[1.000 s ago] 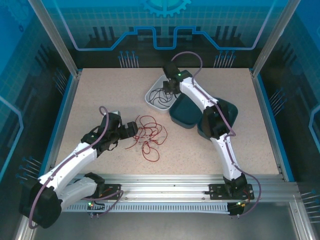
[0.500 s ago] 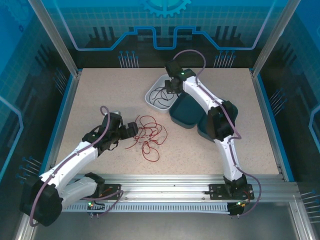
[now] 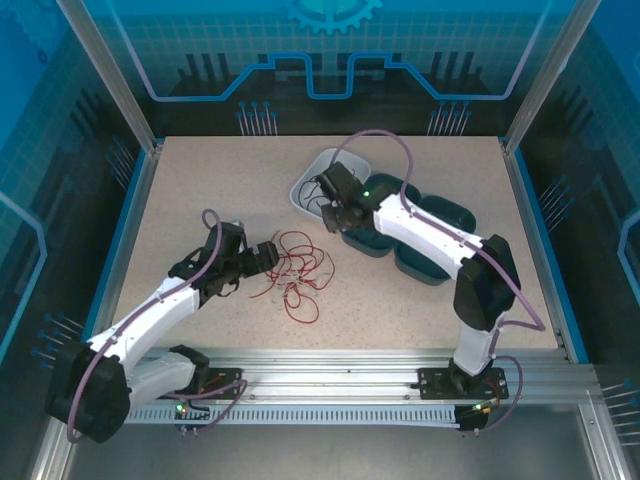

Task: Untangle the cables

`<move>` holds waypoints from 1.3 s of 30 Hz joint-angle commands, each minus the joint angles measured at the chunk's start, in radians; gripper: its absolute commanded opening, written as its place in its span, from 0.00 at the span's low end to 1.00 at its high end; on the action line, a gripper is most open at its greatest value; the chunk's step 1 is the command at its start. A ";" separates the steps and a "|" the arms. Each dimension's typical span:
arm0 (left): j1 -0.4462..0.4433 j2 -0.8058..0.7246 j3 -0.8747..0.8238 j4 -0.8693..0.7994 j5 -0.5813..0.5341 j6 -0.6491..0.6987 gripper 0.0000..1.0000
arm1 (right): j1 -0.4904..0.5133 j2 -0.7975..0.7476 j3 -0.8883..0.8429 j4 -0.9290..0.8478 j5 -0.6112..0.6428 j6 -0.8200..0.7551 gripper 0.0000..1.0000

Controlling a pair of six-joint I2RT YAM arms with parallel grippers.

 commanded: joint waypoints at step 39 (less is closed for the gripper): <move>-0.029 0.272 -0.001 0.188 0.121 -0.051 0.83 | 0.070 -0.014 -0.461 0.463 -0.160 0.407 0.02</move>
